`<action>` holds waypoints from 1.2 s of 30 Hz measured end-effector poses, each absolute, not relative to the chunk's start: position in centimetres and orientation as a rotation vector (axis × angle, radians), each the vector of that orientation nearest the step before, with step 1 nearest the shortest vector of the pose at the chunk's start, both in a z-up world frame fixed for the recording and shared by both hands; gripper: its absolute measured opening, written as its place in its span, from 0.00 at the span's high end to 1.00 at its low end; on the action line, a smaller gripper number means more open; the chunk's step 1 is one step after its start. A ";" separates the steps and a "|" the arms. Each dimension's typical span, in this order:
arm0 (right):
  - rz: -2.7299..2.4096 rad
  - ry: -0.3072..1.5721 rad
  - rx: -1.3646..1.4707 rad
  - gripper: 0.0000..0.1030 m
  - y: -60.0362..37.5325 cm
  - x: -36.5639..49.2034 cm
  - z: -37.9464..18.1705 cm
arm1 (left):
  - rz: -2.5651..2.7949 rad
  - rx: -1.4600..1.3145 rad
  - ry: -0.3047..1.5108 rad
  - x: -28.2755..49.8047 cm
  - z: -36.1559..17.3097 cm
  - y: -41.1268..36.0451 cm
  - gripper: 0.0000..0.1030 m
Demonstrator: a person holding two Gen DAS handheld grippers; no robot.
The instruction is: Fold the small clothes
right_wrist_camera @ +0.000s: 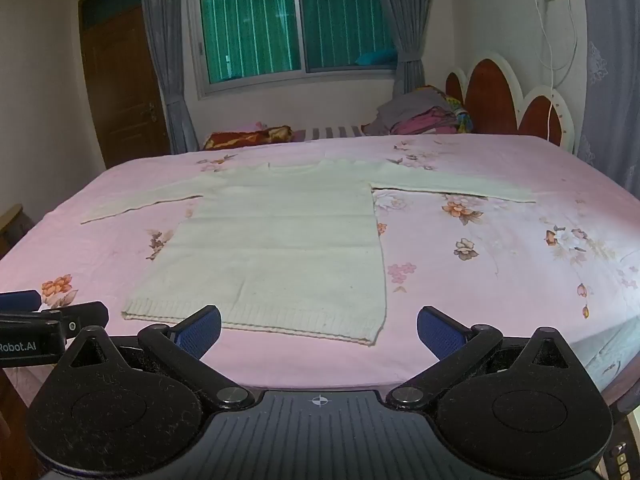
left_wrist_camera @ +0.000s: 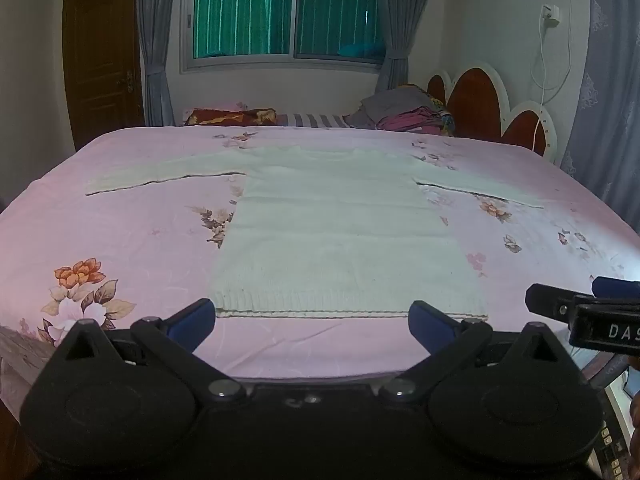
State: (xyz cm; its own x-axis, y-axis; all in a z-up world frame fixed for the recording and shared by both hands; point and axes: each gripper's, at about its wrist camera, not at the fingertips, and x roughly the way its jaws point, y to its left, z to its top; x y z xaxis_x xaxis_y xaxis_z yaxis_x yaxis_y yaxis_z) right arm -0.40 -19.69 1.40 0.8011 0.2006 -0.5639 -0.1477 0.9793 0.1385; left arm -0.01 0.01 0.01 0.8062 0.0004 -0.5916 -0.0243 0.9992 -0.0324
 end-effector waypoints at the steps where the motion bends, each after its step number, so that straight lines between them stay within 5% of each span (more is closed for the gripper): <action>1: 0.188 0.614 0.091 0.00 -19.7 -0.4 1.5 | 0.014 -0.039 0.633 0.0 0.0 0.0 0.01; 36: 0.194 0.612 0.094 0.00 -19.9 -0.2 1.8 | 0.019 -0.007 0.604 0.2 0.1 -0.3 0.01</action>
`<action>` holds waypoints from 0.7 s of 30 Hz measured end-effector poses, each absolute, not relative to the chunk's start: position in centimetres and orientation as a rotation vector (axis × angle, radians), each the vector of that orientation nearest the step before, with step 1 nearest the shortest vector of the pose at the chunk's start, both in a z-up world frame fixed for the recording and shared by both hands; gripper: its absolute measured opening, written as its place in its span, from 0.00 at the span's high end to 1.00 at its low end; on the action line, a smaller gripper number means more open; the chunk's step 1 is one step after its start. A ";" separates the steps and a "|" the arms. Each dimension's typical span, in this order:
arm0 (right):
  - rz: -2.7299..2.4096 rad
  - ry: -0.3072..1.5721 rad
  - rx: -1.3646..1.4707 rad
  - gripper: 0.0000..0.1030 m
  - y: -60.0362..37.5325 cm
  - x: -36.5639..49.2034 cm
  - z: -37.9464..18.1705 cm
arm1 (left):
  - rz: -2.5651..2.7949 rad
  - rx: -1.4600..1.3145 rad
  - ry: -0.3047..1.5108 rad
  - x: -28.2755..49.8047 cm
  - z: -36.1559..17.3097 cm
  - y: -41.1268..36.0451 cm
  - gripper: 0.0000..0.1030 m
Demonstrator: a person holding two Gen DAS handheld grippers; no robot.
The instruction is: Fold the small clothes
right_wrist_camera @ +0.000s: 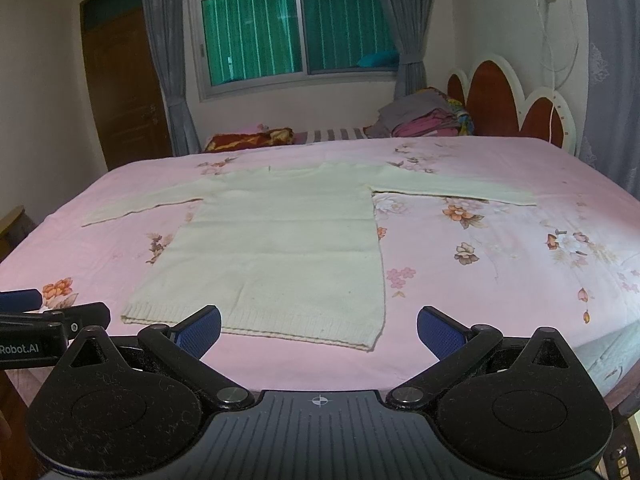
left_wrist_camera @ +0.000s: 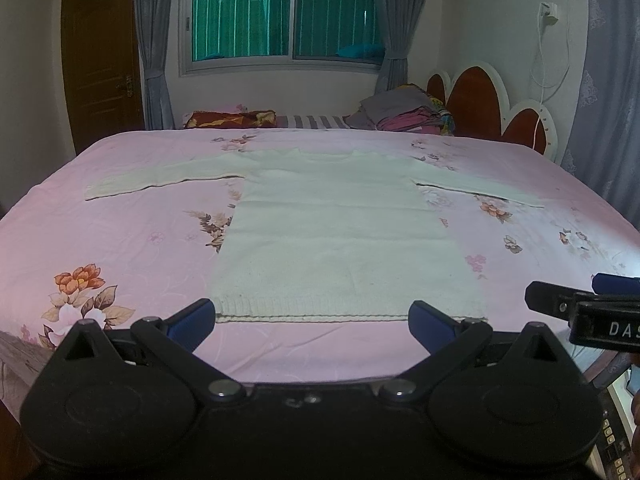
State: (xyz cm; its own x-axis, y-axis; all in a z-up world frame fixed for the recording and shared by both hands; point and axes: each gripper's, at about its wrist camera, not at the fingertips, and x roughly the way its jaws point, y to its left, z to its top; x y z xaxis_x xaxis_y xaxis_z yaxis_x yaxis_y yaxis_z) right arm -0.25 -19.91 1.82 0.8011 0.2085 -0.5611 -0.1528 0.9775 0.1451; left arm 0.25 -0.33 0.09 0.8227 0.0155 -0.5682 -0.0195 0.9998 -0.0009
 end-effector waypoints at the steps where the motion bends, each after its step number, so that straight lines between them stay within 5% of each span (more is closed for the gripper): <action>1: 0.194 0.612 0.094 0.00 -19.9 -0.2 1.8 | 0.016 -0.014 0.609 0.2 0.1 -0.3 0.01; 21: 0.192 0.617 0.091 0.00 -19.8 0.0 1.7 | 0.019 -0.020 0.625 0.4 -0.1 -0.5 0.01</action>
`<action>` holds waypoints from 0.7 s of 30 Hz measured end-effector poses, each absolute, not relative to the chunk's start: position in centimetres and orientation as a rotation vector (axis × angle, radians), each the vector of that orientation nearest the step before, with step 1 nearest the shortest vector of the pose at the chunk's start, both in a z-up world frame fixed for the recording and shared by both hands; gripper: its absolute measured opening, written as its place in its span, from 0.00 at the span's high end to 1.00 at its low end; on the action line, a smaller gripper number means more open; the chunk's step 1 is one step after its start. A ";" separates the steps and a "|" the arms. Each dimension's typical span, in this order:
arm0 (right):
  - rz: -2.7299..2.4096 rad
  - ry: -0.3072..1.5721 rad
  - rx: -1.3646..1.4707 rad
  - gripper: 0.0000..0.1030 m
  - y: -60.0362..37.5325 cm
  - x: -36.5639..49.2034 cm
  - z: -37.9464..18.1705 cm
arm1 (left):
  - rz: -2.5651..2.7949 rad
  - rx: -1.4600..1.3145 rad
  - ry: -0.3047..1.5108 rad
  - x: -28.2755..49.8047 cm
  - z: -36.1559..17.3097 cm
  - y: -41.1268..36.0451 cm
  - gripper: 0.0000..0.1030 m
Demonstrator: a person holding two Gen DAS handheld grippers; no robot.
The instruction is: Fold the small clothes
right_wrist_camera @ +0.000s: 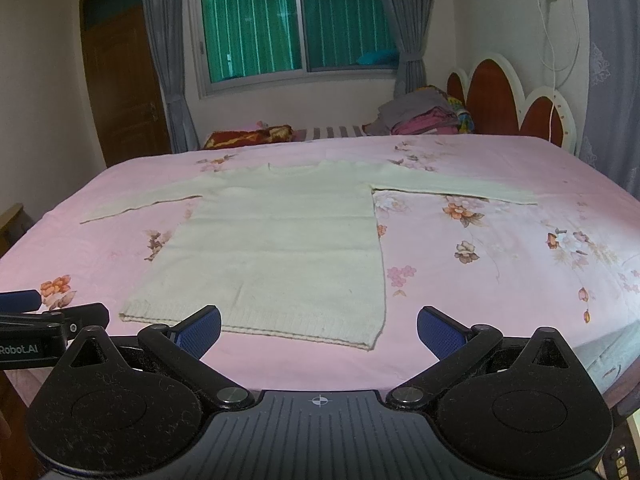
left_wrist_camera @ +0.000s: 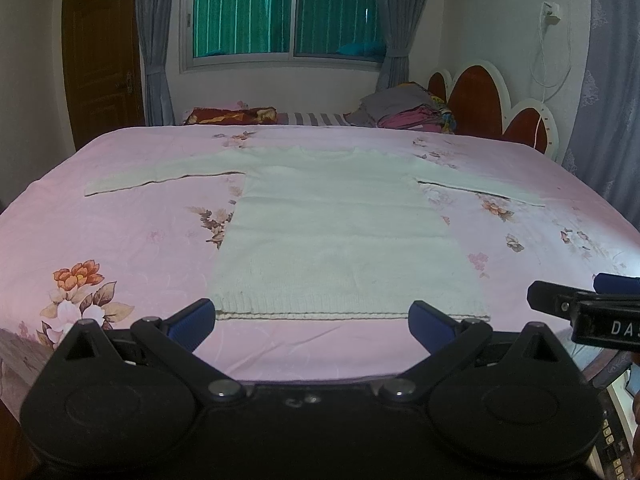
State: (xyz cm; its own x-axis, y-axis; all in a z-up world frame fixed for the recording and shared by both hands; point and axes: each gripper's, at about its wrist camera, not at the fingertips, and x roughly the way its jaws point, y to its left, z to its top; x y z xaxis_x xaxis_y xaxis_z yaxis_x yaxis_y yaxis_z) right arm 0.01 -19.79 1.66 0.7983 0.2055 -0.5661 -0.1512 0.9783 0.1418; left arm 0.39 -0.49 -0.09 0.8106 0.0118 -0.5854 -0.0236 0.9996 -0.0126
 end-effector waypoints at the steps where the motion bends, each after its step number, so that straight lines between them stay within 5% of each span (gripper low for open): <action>1: 0.191 0.618 0.092 0.00 -19.8 0.0 1.7 | 0.017 -0.025 0.625 0.4 -0.1 -0.5 0.01; 21: 0.175 0.629 0.106 0.00 -19.8 2.1 1.2 | -0.005 -0.056 0.638 3.7 -0.4 0.1 0.01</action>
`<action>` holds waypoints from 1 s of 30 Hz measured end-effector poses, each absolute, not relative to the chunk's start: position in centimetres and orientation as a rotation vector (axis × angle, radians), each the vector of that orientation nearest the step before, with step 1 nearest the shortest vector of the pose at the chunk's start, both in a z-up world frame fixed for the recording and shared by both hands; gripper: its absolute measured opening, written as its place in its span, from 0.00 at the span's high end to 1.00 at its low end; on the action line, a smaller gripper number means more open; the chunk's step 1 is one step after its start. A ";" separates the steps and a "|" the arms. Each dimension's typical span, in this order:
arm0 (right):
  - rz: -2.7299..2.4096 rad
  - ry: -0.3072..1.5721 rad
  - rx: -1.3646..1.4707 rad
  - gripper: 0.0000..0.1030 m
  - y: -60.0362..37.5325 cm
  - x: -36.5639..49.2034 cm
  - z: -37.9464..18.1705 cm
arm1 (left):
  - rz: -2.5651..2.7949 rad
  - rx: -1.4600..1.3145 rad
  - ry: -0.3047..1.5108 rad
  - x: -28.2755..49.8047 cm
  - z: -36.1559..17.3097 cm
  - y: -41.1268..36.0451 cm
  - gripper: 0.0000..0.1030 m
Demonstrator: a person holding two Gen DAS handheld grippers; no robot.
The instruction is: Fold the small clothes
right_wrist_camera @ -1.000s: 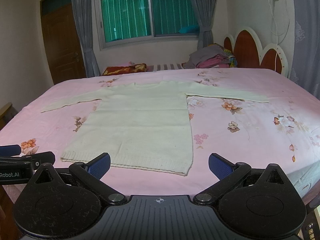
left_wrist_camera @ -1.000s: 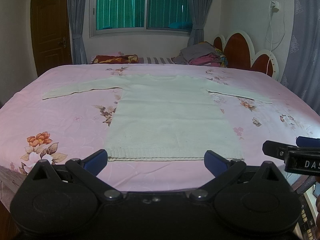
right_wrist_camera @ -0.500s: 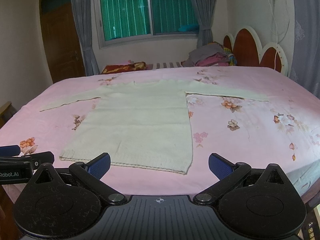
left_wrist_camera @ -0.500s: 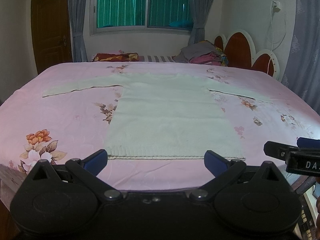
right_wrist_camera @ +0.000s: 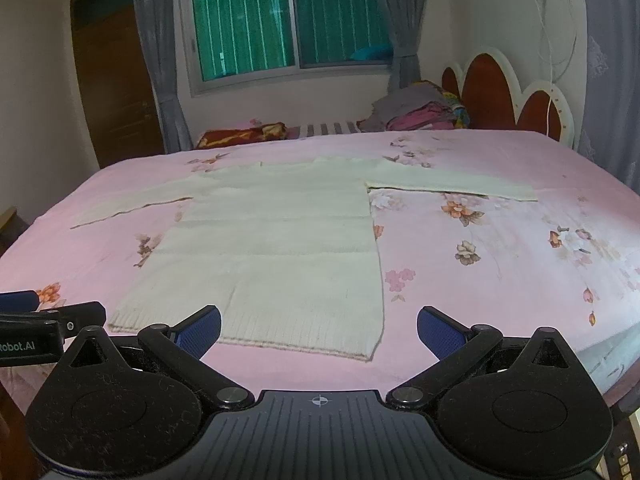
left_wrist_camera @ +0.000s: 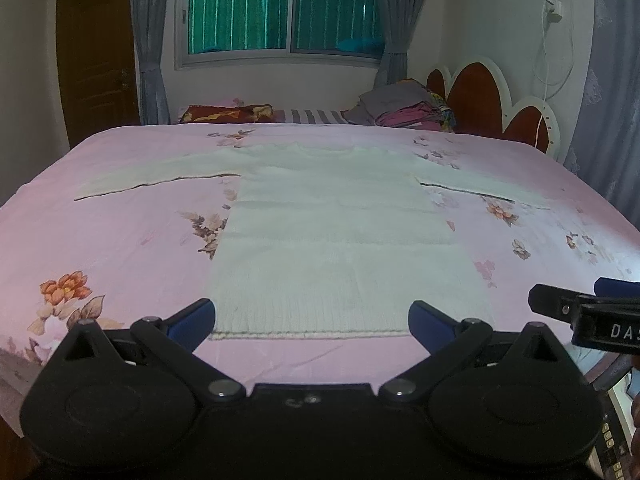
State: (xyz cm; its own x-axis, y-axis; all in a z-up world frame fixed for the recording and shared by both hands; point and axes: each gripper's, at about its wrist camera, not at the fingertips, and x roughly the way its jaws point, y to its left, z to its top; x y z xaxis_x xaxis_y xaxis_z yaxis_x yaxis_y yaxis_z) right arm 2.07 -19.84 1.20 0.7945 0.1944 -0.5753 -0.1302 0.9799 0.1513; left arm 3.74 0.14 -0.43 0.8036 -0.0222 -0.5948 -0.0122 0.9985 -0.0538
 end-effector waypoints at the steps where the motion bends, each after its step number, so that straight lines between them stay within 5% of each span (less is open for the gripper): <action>1: 0.172 0.630 0.105 0.00 -19.8 2.5 1.2 | -0.006 -0.051 0.635 4.1 -0.5 0.2 0.01; 30: -0.002 0.618 0.125 0.00 -17.8 20.2 1.2 | -0.190 -0.067 0.674 22.1 -1.9 3.7 0.00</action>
State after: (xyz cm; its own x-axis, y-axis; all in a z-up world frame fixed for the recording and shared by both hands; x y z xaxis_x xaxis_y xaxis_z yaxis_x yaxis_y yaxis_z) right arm 20.16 -17.80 1.17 0.8155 0.0356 -0.5776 0.0392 0.9924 0.1165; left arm 22.08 3.70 -1.91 0.7646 -0.1968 -0.6138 0.1532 0.9804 -0.1236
